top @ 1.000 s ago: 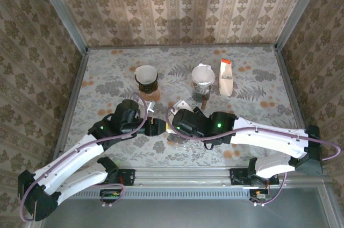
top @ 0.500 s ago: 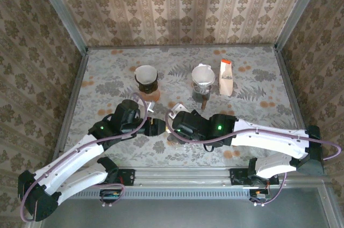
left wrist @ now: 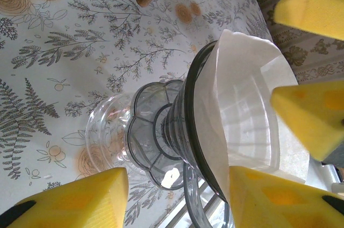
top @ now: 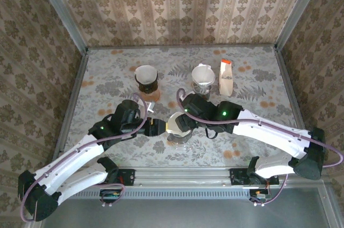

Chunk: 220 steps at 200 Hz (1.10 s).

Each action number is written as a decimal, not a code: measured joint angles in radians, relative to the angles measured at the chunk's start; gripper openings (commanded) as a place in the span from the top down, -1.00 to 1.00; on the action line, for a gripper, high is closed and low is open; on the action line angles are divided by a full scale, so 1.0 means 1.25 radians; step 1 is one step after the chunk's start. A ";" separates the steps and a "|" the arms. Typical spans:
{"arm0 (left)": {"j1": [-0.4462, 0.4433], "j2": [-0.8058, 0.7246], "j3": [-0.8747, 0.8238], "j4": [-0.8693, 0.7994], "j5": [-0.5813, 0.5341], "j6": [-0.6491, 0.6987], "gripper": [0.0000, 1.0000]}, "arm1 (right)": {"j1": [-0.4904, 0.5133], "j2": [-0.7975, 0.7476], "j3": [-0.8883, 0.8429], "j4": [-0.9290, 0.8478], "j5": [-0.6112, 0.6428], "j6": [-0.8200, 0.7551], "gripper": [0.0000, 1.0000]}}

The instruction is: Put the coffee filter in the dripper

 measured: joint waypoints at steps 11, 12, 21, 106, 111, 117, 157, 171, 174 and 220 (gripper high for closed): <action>0.000 0.000 0.000 0.000 0.000 0.000 -0.06 | -0.002 0.016 0.000 0.000 -0.014 0.001 -0.64; 0.000 0.000 0.000 0.000 0.000 0.000 -0.06 | -0.002 0.016 0.000 0.000 -0.015 0.002 -0.65; 0.000 0.000 0.000 0.000 0.000 0.000 -0.06 | -0.003 0.029 0.000 -0.001 -0.023 0.003 -0.64; 0.005 0.000 -0.001 0.003 0.001 0.000 -0.06 | -0.033 0.085 0.000 -0.001 -0.070 0.018 -0.63; 0.005 0.000 -0.001 0.002 0.001 0.000 -0.06 | -0.033 0.088 0.000 -0.002 -0.072 0.019 -0.63; 0.005 0.000 -0.001 0.003 0.001 0.000 -0.06 | -0.034 0.089 0.000 -0.002 -0.072 0.018 -0.62; 0.005 0.000 -0.005 0.009 0.001 0.000 -0.06 | -0.035 0.093 -0.003 -0.002 -0.074 0.019 -0.62; 0.005 0.000 -0.007 0.009 0.001 -0.002 -0.06 | -0.034 0.099 -0.010 -0.002 -0.074 0.019 -0.61; 0.005 0.001 -0.008 0.009 0.001 -0.002 -0.06 | -0.035 0.101 -0.011 -0.002 -0.074 0.019 -0.61; 0.005 0.001 -0.008 0.012 0.003 -0.003 -0.07 | -0.035 0.136 -0.022 0.001 -0.074 0.021 -0.60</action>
